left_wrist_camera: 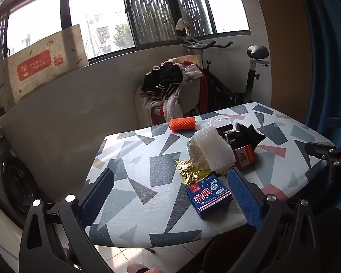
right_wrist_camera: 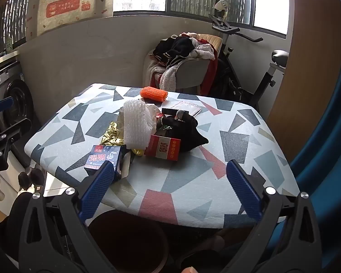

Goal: Collect trash

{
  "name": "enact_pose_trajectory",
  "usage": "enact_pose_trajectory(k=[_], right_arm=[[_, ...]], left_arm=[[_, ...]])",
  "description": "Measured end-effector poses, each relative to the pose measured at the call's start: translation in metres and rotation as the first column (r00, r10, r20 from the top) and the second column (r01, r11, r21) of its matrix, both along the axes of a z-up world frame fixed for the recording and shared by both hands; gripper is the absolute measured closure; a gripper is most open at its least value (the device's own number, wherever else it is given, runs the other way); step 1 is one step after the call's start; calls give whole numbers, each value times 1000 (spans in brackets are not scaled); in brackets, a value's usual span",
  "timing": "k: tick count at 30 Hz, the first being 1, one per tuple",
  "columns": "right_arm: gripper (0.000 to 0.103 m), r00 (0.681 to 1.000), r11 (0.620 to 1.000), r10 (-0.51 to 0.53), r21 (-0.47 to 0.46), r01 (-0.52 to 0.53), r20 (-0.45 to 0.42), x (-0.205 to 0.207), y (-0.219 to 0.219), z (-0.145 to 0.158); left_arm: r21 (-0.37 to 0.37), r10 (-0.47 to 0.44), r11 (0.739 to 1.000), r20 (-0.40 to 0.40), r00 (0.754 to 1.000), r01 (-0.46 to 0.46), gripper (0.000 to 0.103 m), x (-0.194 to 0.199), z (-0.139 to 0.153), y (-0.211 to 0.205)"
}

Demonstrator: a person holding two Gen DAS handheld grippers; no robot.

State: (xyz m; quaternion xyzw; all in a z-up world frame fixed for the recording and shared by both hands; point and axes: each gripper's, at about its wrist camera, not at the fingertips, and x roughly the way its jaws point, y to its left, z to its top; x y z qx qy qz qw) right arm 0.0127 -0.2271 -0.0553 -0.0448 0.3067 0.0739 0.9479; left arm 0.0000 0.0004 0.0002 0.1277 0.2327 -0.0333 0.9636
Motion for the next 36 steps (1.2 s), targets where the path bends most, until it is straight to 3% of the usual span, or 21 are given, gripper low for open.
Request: enact_pose_trajectory(k=[36], right_arm=[[6, 1000, 1000, 1, -1, -1, -2, 2, 2, -2]], left_arm=[[-9, -2, 1000, -2, 1000, 2, 5, 0, 6, 0]])
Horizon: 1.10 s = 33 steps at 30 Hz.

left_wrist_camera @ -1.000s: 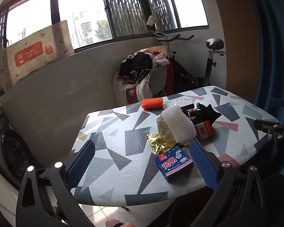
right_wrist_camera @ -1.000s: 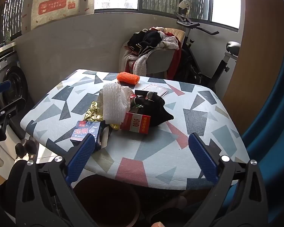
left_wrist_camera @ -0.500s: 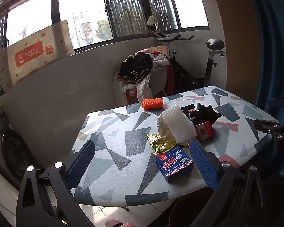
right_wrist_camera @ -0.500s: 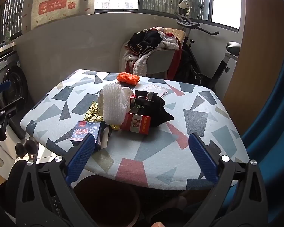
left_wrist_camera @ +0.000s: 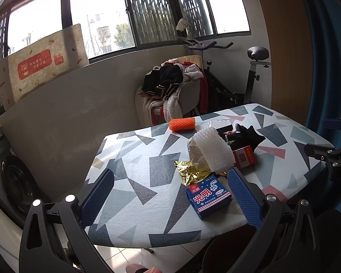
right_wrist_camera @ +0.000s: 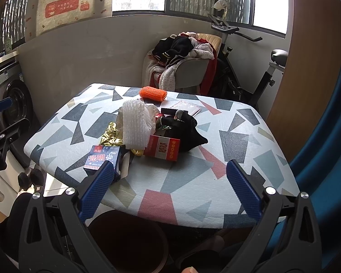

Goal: Collect trash

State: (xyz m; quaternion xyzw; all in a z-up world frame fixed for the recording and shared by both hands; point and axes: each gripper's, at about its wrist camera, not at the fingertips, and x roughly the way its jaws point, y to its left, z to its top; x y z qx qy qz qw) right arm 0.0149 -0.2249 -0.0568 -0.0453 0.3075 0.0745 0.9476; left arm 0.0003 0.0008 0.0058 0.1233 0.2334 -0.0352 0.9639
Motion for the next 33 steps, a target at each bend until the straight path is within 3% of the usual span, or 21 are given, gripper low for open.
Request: enact_pose_trajectory(k=[33], right_arm=[[6, 1000, 1000, -1, 3, 1, -6, -1, -2, -3]], left_arm=[[-5, -1, 1000, -3, 1000, 1, 5, 0, 1, 1]])
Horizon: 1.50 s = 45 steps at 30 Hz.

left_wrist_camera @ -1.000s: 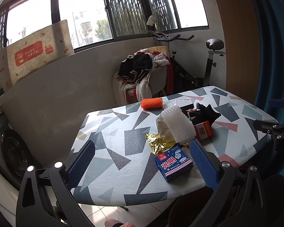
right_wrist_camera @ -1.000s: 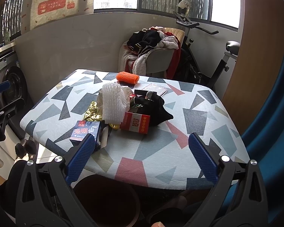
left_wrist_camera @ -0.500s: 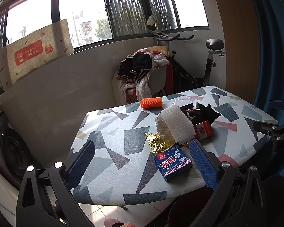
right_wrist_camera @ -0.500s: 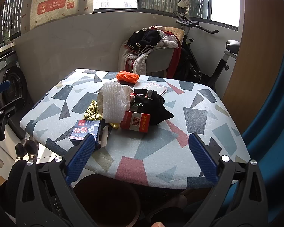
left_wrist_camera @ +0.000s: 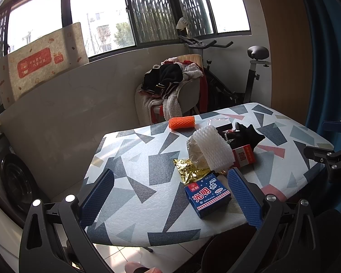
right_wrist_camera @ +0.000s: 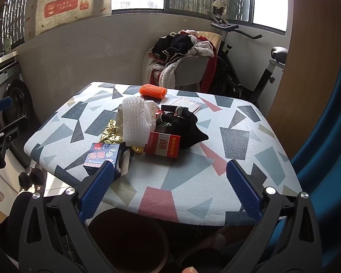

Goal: Collect trash

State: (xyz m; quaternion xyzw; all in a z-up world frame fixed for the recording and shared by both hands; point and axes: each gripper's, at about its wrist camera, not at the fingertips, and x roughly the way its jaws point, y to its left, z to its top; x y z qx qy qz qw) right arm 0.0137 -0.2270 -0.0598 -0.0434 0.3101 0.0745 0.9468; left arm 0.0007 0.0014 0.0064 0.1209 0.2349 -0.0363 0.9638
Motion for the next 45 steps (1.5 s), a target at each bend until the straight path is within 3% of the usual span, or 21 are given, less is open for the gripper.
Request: enact_pose_trajectory(k=[13, 24, 36, 40, 45], right_arm=[[6, 1000, 999, -11, 30, 11, 7, -4, -3, -9], [6, 997, 995, 5, 96, 2, -80, 7, 7, -43], [6, 986, 991, 40, 129, -19, -164, 27, 23, -78], [6, 986, 995, 49, 97, -33, -161, 37, 36, -86], [6, 981, 989, 90, 134, -67, -171, 60, 60, -97]], left_arm=[[-6, -24, 1000, 3, 1000, 24, 5, 0, -7, -5], [-56, -123, 992, -130, 984, 116, 5, 15, -52, 1], [-74, -61, 996, -175, 983, 48, 5, 39, -86, 34], [-106, 8, 994, -211, 977, -31, 5, 49, -94, 56], [-150, 84, 981, -231, 969, -121, 5, 60, -100, 84]])
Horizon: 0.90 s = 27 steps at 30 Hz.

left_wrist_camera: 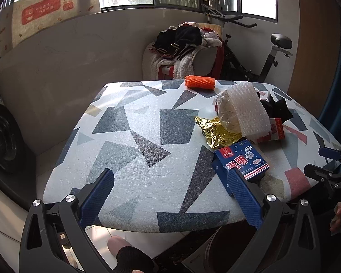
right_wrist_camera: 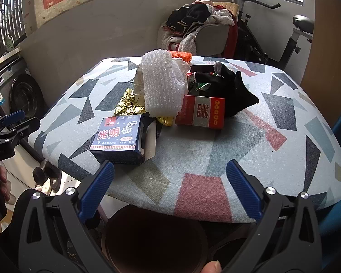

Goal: Collect trash

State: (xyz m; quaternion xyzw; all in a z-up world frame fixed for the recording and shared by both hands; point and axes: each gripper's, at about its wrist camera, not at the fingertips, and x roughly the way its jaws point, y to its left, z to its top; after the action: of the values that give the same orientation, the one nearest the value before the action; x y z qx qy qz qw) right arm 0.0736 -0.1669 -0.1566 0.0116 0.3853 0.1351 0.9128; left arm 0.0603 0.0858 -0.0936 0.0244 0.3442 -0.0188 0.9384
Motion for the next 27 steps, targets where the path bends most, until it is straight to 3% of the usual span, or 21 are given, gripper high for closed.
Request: enact_pose_trajectory(k=[9, 14, 19, 21, 27], right_arm=[[6, 998, 998, 63, -12, -63, 9, 50, 82, -27], [6, 997, 998, 57, -26, -58, -44, 77, 105, -45], [8, 988, 998, 53, -25, -57, -148, 92, 107, -63], [22, 987, 998, 60, 0, -61, -151, 89, 102, -62], [23, 985, 994, 102, 39, -97, -138, 63, 81, -57]], left_arm=[[-22, 68, 997, -6, 998, -68, 5, 7, -1, 31], [-33, 84, 996, -14, 996, -85, 5, 8, -4, 40], [-40, 80, 996, -21, 997, -80, 5, 11, -6, 39], [-36, 73, 997, -21, 997, -74, 5, 13, -6, 36], [-40, 58, 997, -14, 998, -59, 5, 12, -1, 24]])
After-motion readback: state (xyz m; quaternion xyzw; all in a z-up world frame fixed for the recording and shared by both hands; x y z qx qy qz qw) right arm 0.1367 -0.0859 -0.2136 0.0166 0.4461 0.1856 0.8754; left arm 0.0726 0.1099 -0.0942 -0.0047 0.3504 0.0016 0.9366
